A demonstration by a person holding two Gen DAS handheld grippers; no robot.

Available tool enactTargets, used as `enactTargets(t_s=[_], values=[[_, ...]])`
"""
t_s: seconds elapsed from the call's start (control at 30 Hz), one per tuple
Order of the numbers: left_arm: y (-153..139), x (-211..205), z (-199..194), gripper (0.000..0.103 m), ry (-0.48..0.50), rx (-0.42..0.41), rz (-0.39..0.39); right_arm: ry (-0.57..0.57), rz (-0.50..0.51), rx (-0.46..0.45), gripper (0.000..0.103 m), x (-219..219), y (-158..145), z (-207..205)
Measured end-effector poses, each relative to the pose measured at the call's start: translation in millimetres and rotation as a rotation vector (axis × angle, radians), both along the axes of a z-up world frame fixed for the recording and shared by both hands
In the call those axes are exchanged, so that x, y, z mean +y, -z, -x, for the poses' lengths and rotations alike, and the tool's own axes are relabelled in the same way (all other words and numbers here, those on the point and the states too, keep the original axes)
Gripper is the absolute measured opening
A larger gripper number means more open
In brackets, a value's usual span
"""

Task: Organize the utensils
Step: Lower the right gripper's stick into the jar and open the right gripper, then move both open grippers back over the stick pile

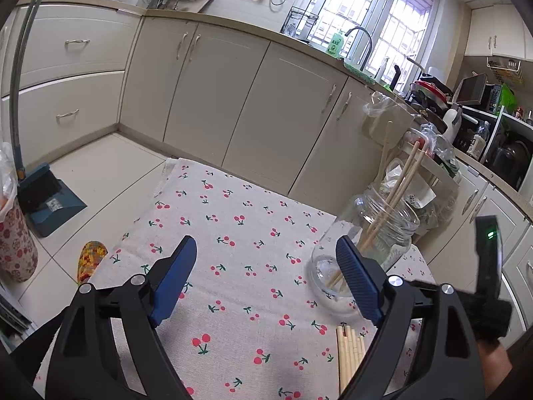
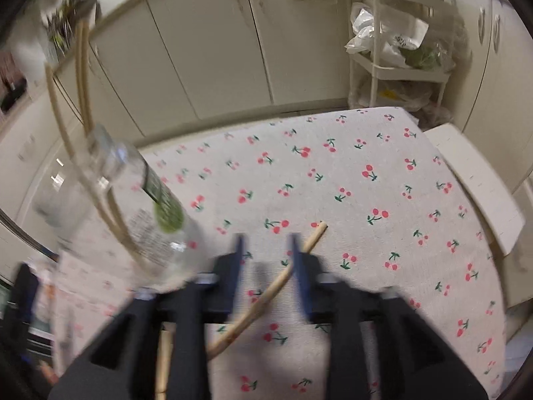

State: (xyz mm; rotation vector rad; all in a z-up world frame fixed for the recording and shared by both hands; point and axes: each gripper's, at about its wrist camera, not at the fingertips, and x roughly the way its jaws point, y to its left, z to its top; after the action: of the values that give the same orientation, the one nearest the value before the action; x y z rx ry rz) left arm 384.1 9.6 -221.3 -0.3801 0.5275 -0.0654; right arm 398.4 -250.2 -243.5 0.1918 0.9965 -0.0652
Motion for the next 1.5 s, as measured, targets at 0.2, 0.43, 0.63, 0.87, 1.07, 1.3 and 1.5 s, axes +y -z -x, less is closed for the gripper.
enactTargets(t_s=[0.2,0.43,0.63,0.87,1.07,1.3,1.5], values=[[0.4,-1.4,-1.2,0.082,0.003,0.005,-0.002,0.007,0.047,-0.010,0.022,-9.8,14.4,13.5],[4.2,-3.0,-3.1,0.083,0.002,0.016,0.005,-0.065,-0.098,-0.043,0.005,-29.9,13.2,24.1],[4.8,-2.8,-2.5,0.083,0.004,0.018,0.002,-0.063,-0.333,-0.207,0.005,-40.5,-30.1,45.7],[3.9,-2.8,-3.1,0.083,0.004,0.021,0.005,-0.077,-0.483,-0.520,0.005,-22.0,-111.5,38.4],[3.9,-3.7,-3.0,0.083,0.006,0.023,0.009,-0.012,-0.512,-0.686,0.005,-6.8,-135.2,-2.0],[5.1,-5.3,-5.2,0.083,0.014,0.026,0.016,0.122,-0.497,-0.716,0.005,-4.9,-109.0,-33.5],[5.4,-6.4,-5.3,0.083,0.019,0.027,0.019,0.161,-0.458,-0.786,0.005,-8.3,-111.8,-36.1]])
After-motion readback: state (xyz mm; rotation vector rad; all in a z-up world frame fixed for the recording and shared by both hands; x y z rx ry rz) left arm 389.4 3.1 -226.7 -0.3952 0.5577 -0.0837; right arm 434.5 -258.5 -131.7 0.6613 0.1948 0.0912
